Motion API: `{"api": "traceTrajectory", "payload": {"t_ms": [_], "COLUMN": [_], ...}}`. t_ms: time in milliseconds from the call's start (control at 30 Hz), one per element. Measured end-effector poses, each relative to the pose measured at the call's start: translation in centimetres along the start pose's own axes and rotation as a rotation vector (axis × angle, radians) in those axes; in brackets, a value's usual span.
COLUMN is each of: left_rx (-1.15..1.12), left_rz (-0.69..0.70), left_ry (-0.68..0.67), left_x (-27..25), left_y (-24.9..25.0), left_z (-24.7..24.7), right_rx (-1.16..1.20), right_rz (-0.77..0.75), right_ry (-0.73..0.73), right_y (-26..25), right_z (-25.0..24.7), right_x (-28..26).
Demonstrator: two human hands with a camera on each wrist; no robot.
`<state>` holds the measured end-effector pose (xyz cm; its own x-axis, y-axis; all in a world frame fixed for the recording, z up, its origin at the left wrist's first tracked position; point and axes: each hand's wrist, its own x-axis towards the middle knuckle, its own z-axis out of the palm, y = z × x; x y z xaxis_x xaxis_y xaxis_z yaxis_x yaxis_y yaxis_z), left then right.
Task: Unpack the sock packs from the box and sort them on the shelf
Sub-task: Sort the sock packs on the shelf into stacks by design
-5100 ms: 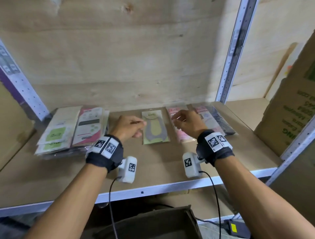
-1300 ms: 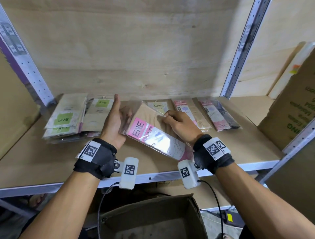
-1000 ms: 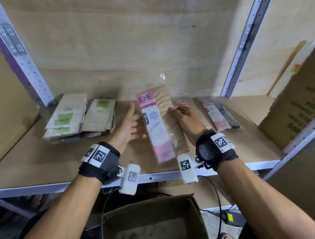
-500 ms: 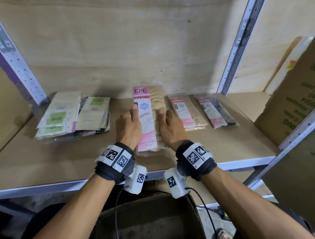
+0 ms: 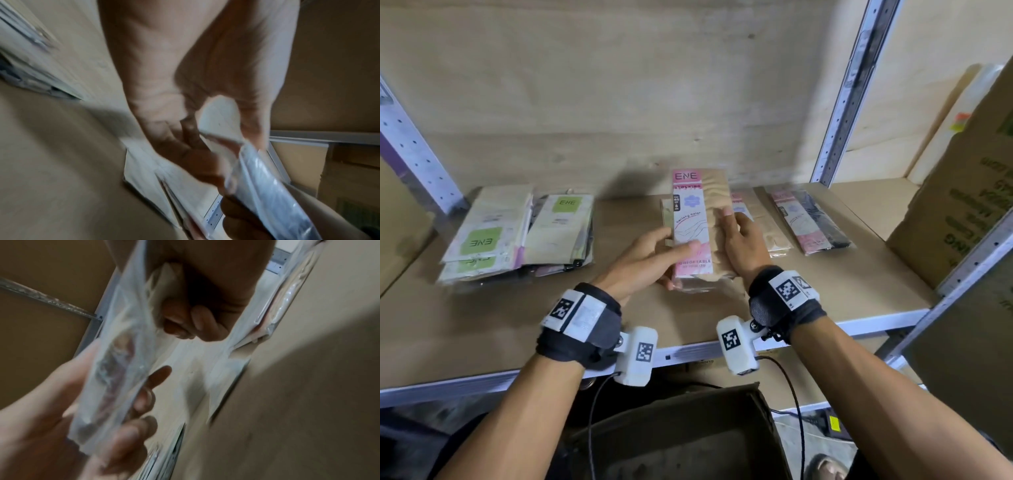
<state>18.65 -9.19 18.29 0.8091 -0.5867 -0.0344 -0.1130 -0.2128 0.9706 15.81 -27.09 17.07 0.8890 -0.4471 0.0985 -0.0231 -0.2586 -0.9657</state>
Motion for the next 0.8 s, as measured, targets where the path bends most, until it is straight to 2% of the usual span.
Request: {"api": "traceTrajectory", "payload": {"t_ms": [133,267,333,433,500,567,667,733,800], "left_rx": [-0.035,-0.005,0.051,0.136,0.184,0.214,0.226,0.208,0.18], "left_rz": [-0.009,0.012,0.037,0.11,0.148,0.171,0.188,0.188,0.169], "left_ry": [-0.171,-0.217,-0.188,-0.066,0.02,0.056,0.073,0.082,0.085], "left_x": [-0.6,-0.4,-0.2,0.1,0.3,0.4,0.4,0.4,0.3], "left_y": [-0.1,-0.4,-0.5,-1.0,-1.4,-1.7,-1.8,-1.8,-1.7], "left_z": [-0.1,-0.3,-0.4,-0.6,-0.8,-0.8,-0.8,-0.7,-0.5], "right_rx": [-0.038,-0.004,0.056,0.151,0.097,0.0,-0.063,0.043,0.137], "right_rz": [0.051,0.068,0.101,0.211,0.245,0.26,0.296,0.322,0.286], "right_ry": [-0.001,0.001,-0.04,-0.239,-0.391,-0.473,-0.538,-0.543,-0.49], "right_y": [0.4,0.3,0.0,-0.5,-0.7,-1.0,-0.8,-0.5,-0.3], "right_z": [-0.9,-1.4,-1.8,-3.2,-4.3,-5.2,-5.7,-5.6,-5.3], "right_x": [0.9,1.0,0.9,0.6,0.2,-0.2,-0.6,-0.7,-0.7]}}
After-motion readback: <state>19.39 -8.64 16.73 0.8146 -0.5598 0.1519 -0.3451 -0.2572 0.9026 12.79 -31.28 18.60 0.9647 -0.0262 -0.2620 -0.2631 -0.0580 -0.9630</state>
